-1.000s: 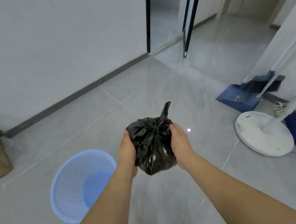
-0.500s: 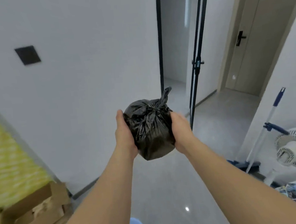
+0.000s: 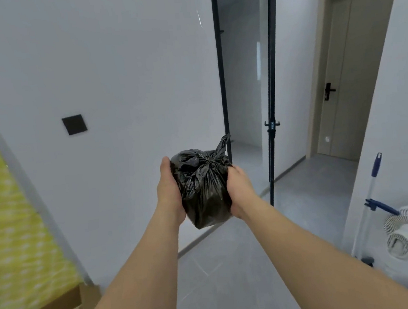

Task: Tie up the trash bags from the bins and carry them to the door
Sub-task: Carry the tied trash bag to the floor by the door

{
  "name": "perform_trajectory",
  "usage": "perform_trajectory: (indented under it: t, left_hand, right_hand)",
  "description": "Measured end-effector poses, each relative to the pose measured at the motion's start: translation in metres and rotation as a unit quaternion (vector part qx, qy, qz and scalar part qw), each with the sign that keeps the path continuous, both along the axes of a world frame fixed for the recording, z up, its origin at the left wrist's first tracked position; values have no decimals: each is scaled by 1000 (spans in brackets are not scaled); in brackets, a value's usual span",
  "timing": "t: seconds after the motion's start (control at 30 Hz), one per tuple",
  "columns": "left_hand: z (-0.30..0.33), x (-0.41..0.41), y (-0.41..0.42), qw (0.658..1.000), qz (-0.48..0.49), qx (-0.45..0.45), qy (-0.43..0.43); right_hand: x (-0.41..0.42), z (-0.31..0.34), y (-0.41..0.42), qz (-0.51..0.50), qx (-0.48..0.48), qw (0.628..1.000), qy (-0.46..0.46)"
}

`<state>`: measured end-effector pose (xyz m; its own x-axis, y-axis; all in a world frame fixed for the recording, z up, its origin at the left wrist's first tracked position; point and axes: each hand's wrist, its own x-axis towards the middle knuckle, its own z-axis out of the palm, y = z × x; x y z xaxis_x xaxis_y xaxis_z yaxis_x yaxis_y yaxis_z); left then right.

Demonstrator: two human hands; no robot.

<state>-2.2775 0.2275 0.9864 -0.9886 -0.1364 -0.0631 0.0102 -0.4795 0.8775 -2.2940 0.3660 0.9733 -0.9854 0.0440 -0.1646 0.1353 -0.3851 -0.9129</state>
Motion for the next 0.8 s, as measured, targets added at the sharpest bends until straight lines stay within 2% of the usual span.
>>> perform_trajectory:
  t: [0.2, 0.43, 0.63, 0.8]
  left_hand:
    - [12, 0, 27, 999, -42, -29, 2]
    - [16, -16, 77, 989, -140, -46, 9]
    - [11, -6, 149, 959, -282, -37, 0]
    - [12, 40, 222, 925, -378, -33, 4]
  right_hand:
    - [3, 4, 33, -47, -2, 999, -7]
    - [15, 8, 84, -155, -7, 988, 1]
    - [56, 0, 151, -289, 22, 957, -3]
    - [119, -8, 222, -383, 19, 924, 2]
